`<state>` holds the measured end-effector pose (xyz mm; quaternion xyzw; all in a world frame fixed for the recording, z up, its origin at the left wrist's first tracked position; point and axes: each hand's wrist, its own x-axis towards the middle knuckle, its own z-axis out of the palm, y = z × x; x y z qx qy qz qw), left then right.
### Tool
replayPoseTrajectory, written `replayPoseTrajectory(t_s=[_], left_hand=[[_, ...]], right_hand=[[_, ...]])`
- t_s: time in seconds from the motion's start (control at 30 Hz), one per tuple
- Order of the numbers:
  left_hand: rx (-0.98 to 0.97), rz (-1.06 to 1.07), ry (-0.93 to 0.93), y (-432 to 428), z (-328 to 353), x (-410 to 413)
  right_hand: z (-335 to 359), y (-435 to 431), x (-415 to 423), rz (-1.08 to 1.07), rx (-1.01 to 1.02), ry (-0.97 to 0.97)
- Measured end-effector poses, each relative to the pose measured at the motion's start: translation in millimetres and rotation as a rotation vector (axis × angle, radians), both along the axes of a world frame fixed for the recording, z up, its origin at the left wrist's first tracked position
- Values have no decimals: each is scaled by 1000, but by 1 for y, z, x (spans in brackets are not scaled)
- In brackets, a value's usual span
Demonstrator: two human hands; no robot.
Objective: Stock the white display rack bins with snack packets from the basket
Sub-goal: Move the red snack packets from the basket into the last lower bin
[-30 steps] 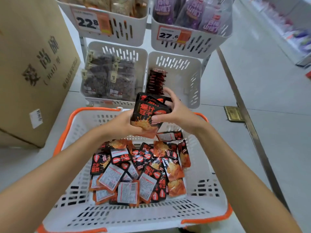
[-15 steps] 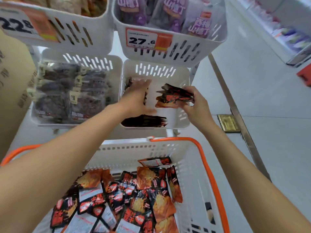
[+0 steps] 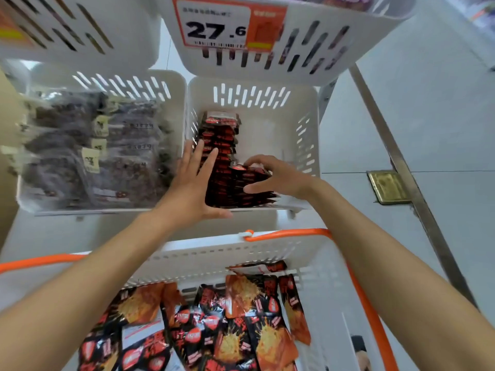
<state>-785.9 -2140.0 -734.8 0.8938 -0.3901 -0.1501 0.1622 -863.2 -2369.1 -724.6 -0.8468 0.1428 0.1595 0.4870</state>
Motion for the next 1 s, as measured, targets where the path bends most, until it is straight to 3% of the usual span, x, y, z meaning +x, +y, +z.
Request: replayPoseTrajectory(t_s=[0.17, 0.37, 0.47, 0.6, 0.67, 0.73, 0.87, 0.93, 1.0], left_hand=[[-8, 8, 31, 0, 2, -3], [-37, 28, 85, 4, 19, -8], [-168, 66, 169, 14, 33, -23], [-374, 126, 149, 44, 48, -61], [-456, 155, 149, 67, 53, -82], [-503, 178, 101, 92, 52, -101], [-423, 257, 153, 139, 34, -132], [-362, 312, 257, 159, 21, -146], [-309, 343, 338, 173, 10, -159]], right_hand=[[-1, 0, 3, -69, 134, 62], [16, 14, -14, -156, -91, -1], [39, 34, -38, -232, -161, -147], [62, 88, -96, -291, -241, -512], [59, 121, -135, -291, -200, -549], [40, 147, -168, -257, -186, -417], [-55, 162, -216, 13, -264, 271], [-90, 166, -230, -36, -273, 389], [-107, 173, -234, -167, -299, 378]])
